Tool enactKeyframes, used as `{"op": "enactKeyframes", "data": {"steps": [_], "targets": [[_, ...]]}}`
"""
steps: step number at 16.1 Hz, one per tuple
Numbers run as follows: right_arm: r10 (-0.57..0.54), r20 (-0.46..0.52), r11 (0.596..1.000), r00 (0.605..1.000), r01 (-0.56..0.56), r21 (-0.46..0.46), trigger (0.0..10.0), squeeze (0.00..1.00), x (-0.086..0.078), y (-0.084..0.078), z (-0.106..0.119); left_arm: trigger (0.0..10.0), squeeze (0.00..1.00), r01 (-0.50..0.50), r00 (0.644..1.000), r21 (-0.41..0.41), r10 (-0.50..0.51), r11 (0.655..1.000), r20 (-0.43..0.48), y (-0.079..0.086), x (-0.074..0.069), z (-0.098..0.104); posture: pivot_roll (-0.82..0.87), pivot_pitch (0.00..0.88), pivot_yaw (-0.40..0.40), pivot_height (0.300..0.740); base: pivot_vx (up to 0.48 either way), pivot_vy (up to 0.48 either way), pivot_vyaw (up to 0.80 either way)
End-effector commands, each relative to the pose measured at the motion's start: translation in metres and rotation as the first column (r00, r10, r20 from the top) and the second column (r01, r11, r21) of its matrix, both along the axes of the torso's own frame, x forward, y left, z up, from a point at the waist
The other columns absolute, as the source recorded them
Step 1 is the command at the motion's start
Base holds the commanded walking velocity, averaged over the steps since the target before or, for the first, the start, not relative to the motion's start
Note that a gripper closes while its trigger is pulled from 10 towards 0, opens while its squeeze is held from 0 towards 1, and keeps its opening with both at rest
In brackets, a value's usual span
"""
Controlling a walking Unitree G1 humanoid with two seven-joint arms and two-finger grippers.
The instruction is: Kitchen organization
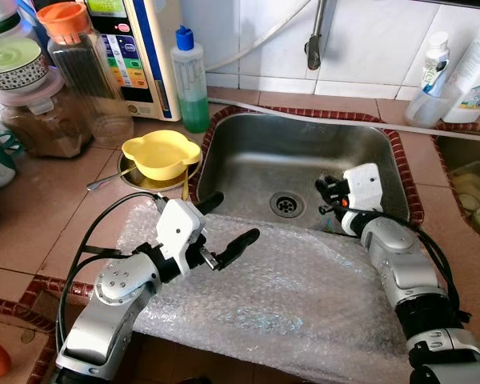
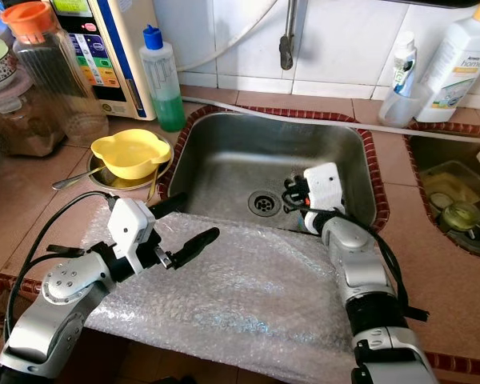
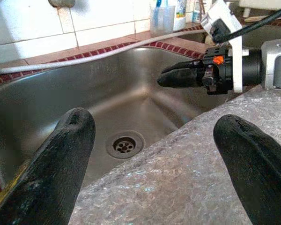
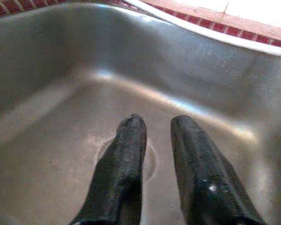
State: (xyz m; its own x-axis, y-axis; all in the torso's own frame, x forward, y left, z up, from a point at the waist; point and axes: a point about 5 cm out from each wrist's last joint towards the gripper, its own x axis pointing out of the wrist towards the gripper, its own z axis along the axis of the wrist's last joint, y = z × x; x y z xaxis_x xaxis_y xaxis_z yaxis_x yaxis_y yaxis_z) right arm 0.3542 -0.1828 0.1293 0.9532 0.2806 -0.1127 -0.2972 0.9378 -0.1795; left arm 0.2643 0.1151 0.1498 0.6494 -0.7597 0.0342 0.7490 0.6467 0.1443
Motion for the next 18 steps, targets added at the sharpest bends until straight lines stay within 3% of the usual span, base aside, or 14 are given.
{"op": "enactKeyframes", "data": {"steps": [1, 4, 8, 12, 14, 18], "targets": [[-0.006, 0.015, 0.999, 1.000, 0.006, -0.043, 10.0, 1.00, 0.004, 0.000, 0.004, 10.0, 1.00, -0.010, 1.000, 0.020, 0.010, 1.000, 0.019, 0.004, 0.001, 0.003, -0.14, 0.138, 0.070, 0.740, 0.000, 0.000, 0.00], [-0.042, 0.014, 0.991, 0.999, 0.043, -0.126, 10.0, 1.00, 0.007, -0.003, 0.001, 10.0, 1.00, -0.023, 0.999, 0.021, 0.022, 1.000, 0.025, 0.005, 0.003, 0.004, -0.15, 0.136, 0.066, 0.740, 0.000, 0.000, 0.00], [-0.032, 0.088, 0.999, 0.996, 0.034, -0.022, 10.0, 1.00, 0.008, 0.002, 0.017, 10.0, 1.00, -0.071, 0.996, 0.024, 0.070, 0.997, 0.064, 0.009, 0.009, 0.007, -0.15, 0.137, 0.064, 0.740, 0.000, 0.000, 0.00], [0.099, 0.163, 0.991, 0.982, -0.112, 0.076, 10.0, 1.00, 0.001, 0.035, 0.034, 10.0, 1.00, -0.198, 0.973, -0.011, 0.198, 0.980, 0.117, 0.022, 0.020, 0.014, -0.16, 0.133, 0.066, 0.740, 0.000, 0.000, 0.00], [0.139, 0.184, 0.983, 0.973, -0.158, 0.097, 10.0, 1.00, -0.004, 0.048, 0.039, 10.0, 1.00, -0.272, 0.949, 0.011, 0.266, 0.962, 0.169, 0.031, 0.024, 0.015, -0.16, 0.134, 0.065, 0.740, 0.000, 0.000, 0.00], [0.204, 0.196, 0.966, 0.959, -0.230, 0.121, 10.0, 1.00, -0.014, 0.066, 0.043, 10.0, 1.00, -0.283, 0.946, 0.103, 0.259, 0.954, 0.195, 0.039, 0.022, 0.001, -0.16, 0.135, 0.066, 0.740, 0.000, 0.000, 0.00]]}}
